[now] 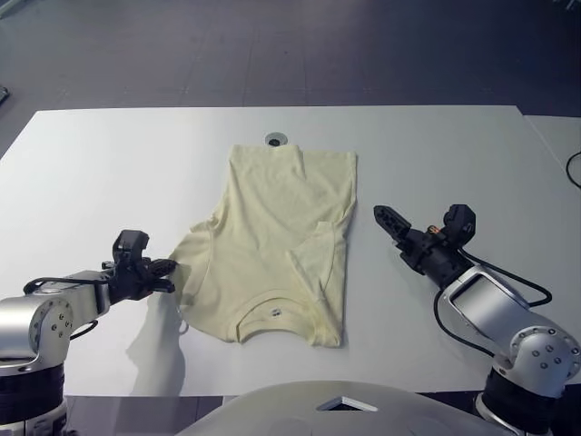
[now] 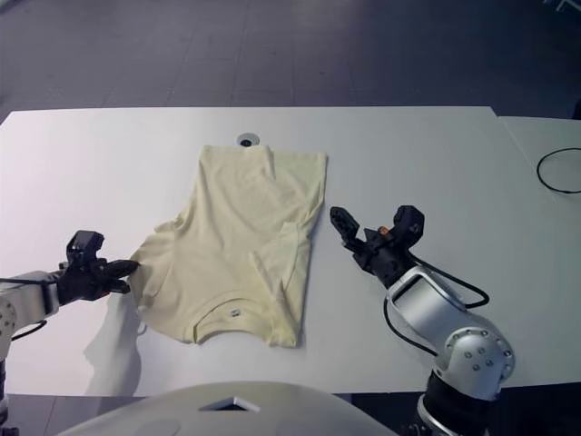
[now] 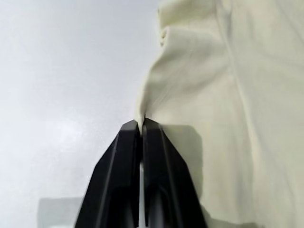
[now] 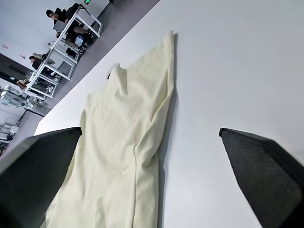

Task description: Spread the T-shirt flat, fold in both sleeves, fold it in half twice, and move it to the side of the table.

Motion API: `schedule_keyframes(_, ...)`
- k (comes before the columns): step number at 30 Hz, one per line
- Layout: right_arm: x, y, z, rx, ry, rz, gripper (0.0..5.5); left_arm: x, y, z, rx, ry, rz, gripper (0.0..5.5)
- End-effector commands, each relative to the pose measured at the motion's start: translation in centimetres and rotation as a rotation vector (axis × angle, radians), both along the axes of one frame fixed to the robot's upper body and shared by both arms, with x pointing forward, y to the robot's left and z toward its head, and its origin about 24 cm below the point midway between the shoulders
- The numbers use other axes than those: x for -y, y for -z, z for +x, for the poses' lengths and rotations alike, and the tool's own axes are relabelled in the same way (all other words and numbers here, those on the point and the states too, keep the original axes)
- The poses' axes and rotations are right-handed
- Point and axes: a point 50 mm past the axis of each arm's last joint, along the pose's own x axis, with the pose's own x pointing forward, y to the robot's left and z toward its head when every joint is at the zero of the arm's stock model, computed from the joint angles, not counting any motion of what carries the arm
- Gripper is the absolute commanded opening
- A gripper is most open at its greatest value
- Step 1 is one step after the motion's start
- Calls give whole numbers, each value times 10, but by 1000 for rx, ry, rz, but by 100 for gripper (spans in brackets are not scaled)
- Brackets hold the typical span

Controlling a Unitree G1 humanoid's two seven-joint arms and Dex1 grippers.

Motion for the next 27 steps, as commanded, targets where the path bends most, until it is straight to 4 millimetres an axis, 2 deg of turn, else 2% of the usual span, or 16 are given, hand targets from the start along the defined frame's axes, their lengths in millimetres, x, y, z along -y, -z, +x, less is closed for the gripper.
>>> schedule_keyframes(1, -5, 1, -6, -9, 18, 17, 540, 7, -22, 7, -6, 95, 49, 4)
schedule_keyframes(6, -12, 4, -8, -9, 41, 38, 540, 20, -41, 18, 10, 196, 96, 4)
schedule_keyframes(11, -15, 5, -7, 2, 44, 45, 540, 49, -54, 21, 42, 298, -5, 4)
schedule_keyframes(15, -17, 4, -3, 10, 31, 47, 540, 73, -46, 15, 42, 381, -79, 4)
schedule_keyframes(19, -18, 2, -1, 18, 12, 45, 540, 84, -32, 10, 18, 372, -94, 4)
schedule_keyframes(23, -17, 0, 1, 20, -22, 26, 540, 98, -31, 11, 70, 348, -209, 67)
schedule_keyframes(27, -17, -4, -2, 50, -116, -120, 540, 100, -51, 27, 193, 306, -379, 129)
